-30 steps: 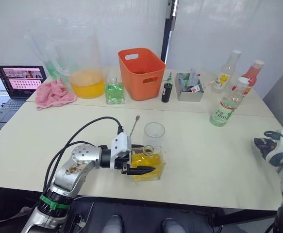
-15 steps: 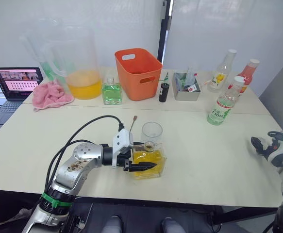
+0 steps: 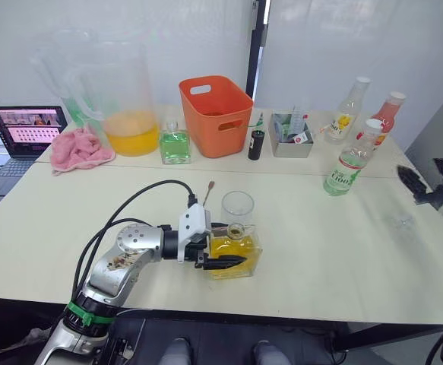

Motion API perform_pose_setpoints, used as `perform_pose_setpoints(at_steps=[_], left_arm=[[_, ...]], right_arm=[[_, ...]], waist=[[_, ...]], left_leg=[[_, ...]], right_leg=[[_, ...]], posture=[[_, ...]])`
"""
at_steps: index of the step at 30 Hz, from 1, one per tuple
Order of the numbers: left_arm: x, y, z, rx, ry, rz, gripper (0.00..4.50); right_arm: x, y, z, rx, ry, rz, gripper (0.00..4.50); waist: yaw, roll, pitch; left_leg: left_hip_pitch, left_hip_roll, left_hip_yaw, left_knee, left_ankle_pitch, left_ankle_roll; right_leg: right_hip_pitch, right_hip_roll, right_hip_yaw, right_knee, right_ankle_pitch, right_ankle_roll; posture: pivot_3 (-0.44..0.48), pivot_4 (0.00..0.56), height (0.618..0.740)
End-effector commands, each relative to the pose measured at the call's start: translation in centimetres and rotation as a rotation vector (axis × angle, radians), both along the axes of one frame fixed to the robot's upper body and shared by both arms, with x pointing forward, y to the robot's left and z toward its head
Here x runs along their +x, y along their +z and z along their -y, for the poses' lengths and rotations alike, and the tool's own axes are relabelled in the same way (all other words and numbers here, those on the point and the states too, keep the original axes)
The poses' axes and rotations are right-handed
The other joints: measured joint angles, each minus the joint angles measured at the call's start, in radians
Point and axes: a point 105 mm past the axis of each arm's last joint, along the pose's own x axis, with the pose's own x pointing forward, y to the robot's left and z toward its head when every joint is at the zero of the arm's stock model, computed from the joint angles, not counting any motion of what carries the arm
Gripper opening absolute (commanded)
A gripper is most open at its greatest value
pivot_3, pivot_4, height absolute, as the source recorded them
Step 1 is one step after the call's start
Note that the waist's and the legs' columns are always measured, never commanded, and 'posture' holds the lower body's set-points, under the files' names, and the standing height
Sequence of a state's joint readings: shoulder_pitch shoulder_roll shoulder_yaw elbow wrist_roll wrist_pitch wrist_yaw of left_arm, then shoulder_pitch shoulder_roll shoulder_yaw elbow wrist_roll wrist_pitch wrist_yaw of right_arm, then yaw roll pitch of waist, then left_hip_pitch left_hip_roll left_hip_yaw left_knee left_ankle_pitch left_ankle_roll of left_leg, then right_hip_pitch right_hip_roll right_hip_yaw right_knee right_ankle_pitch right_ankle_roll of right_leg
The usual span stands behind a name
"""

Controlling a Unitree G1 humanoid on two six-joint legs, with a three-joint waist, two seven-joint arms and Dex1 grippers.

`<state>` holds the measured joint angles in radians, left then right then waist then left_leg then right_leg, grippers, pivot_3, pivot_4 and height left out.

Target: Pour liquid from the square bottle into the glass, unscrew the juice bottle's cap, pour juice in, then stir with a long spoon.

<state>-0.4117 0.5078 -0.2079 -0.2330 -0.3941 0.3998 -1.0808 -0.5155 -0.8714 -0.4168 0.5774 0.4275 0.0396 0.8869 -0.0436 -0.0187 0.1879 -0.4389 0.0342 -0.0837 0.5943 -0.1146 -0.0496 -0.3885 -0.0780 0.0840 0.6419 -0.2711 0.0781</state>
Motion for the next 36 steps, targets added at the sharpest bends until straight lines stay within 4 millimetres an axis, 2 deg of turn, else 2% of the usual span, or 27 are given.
perform_pose_setpoints(at_steps=[1,5,10,15,23,27,31,33,36], left_arm=[[-0.8,3.1,0.0,-0.042,-0.031,0.096,2.82],[-1.4,4.3,-0.6,-0.038,-0.018,0.1,2.82],[-2.0,5.0,-1.9,-0.023,0.045,0.096,2.82],[-2.4,5.9,-3.7,-0.02,0.147,0.103,2.82],[-1.9,7.9,-8.9,0.003,0.361,0.127,2.82],[0.1,8.0,-11.4,0.136,0.547,0.215,2.82],[1.8,8.4,-12.4,0.179,0.642,0.269,2.82],[3.2,8.7,-12.7,0.211,0.688,0.307,2.82],[4.3,8.9,-12.3,0.214,0.691,0.303,2.82]], right_arm=[[-1.8,1.4,-3.7,-0.043,0.248,-0.043,4.48],[-3.8,0.9,-8.0,-0.065,0.482,-0.172,4.48],[-5.3,0.9,-11.3,-0.127,0.644,-0.241,4.48],[-6.5,0.8,-13.7,-0.142,0.802,-0.301,4.48],[-6.0,0.3,-15.3,-0.127,0.896,-0.344,4.48],[-5.6,-0.6,-16.1,-0.129,0.908,-0.367,4.48],[-5.5,-0.9,-16.6,-0.128,0.922,-0.368,4.48],[-5.7,-1.0,-16.7,-0.127,0.919,-0.363,4.48],[-5.8,-1.2,-16.7,-0.13,0.902,-0.358,4.48]], waist=[[0.0,0.0,0.0],[-0.004,0.001,0.001],[-0.004,0.001,0.001],[0.0,0.0,0.001],[0.0,-0.003,0.003],[0.002,-0.005,0.004],[0.008,-0.005,0.004],[0.011,-0.006,0.005],[0.013,-0.007,0.005]], left_leg=[[0.0,0.0,0.0,0.0,0.0,0.0],[0.0,0.0,0.0,0.0,0.0,0.0],[0.0,0.001,0.0,0.0,0.0,0.0],[0.0,0.001,0.001,0.0,0.0,0.0],[0.0,0.002,0.001,0.0,0.0,0.0],[-0.001,0.002,0.002,0.0,0.0,0.0],[-0.002,0.002,0.002,0.0,0.0,0.0],[-0.002,0.002,0.002,0.0,0.0,0.0],[-0.003,0.002,0.002,0.0,0.0,0.0]], right_leg=[[0.0,0.0,0.0,0.0,0.0,0.0],[-0.001,0.0,0.0,0.001,0.0,0.0],[-0.001,0.0,0.001,0.001,-0.001,0.002],[-0.002,0.0,0.001,0.0,-0.001,0.002],[-0.003,0.001,0.001,0.0,-0.001,0.002],[-0.003,0.0,0.001,0.0,-0.001,0.001],[-0.004,0.0,0.001,0.0,-0.001,0.001],[-0.004,0.0,0.001,0.0,-0.001,0.001],[-0.005,0.001,0.001,0.0,-0.001,0.002]], posture=[[0.0,0.15,0.74],[0.0,0.15,0.74],[0.0,0.15,0.74],[0.0,0.15,0.74],[0.0,0.15,0.74],[0.0,0.15,0.74],[0.0,0.15,0.74],[0.0,0.15,0.74],[0.0,0.15,0.74]])
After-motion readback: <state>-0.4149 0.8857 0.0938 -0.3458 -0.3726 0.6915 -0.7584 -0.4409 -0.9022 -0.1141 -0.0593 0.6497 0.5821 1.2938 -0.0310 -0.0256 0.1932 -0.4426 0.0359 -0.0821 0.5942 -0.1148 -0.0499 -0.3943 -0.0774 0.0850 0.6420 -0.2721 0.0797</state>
